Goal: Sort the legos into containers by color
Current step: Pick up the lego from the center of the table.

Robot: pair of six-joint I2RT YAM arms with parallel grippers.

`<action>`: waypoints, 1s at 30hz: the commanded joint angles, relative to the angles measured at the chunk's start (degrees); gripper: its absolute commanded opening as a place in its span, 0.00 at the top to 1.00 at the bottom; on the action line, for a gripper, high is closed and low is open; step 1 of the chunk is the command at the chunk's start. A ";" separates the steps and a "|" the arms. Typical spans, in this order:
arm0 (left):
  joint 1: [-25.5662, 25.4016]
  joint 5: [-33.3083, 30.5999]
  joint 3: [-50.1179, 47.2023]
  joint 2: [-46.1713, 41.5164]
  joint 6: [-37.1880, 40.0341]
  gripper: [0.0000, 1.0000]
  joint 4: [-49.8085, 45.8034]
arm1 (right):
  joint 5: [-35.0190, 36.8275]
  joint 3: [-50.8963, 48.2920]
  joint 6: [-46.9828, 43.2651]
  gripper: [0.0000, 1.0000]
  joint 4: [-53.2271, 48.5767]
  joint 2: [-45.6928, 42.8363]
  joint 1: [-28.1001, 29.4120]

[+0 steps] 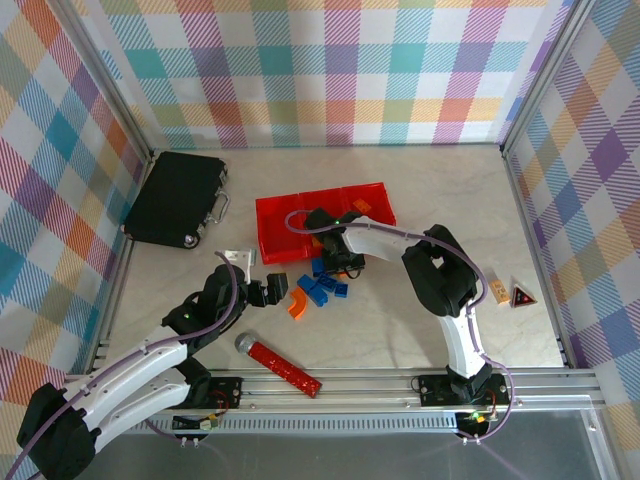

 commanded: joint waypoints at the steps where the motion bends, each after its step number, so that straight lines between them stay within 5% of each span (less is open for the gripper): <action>1: -0.65 -0.79 -0.68 -0.95 -0.43 0.00 -0.82 | 0.91 -0.70 1.25 0.49 -2.84 -2.77 -0.06; 15: -0.65 -1.06 -1.16 -2.45 -0.47 0.00 -1.22 | -0.14 -1.49 2.30 0.49 -2.49 -1.03 -0.16; 30: -0.61 -1.27 -0.95 -2.37 -0.41 0.00 -1.58 | 0.65 -1.96 0.11 0.68 -3.31 -6.32 -0.67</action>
